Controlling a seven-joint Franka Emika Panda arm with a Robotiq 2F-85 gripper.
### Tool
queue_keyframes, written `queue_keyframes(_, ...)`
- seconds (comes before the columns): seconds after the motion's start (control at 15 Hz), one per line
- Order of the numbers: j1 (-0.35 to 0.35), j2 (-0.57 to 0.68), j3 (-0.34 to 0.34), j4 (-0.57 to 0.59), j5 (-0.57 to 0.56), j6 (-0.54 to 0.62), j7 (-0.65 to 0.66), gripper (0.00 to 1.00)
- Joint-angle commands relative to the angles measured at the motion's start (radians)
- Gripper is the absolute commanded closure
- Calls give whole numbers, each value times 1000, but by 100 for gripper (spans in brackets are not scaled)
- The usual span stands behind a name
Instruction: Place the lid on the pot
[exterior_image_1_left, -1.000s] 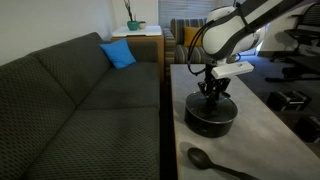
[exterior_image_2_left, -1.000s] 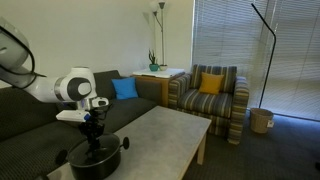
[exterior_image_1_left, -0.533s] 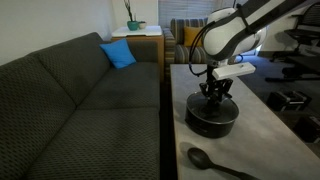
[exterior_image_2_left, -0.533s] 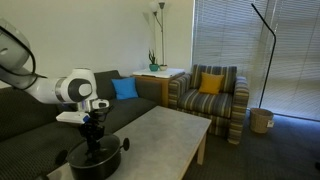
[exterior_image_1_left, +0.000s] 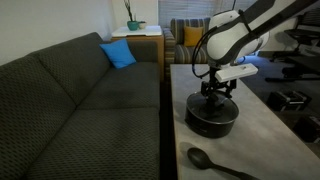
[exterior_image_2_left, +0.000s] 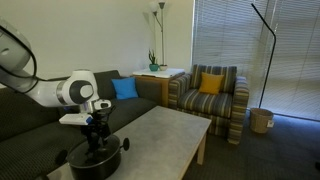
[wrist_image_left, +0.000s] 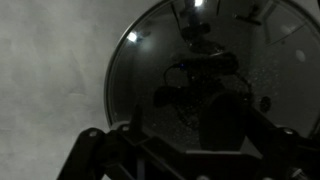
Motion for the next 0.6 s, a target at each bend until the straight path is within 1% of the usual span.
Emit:
queue_keyframes(0.0, 24, -87, -27, -154, -33, 136, 16, 0)
queue_keyframes(0.07, 45, -128, -32, -223, -44, 184, 33, 0)
queue_keyframes(0.2, 65, -174, -43, -295, -63, 249, 54, 0)
queue_keyframes(0.27, 48, -199, -38, -335, -62, 274, 37, 0)
queue_keyframes(0.33, 57, -230, -44, -375, -67, 285, 48, 0)
queue_keyframes(0.53, 123, -307, -99, -493, -99, 327, 133, 0)
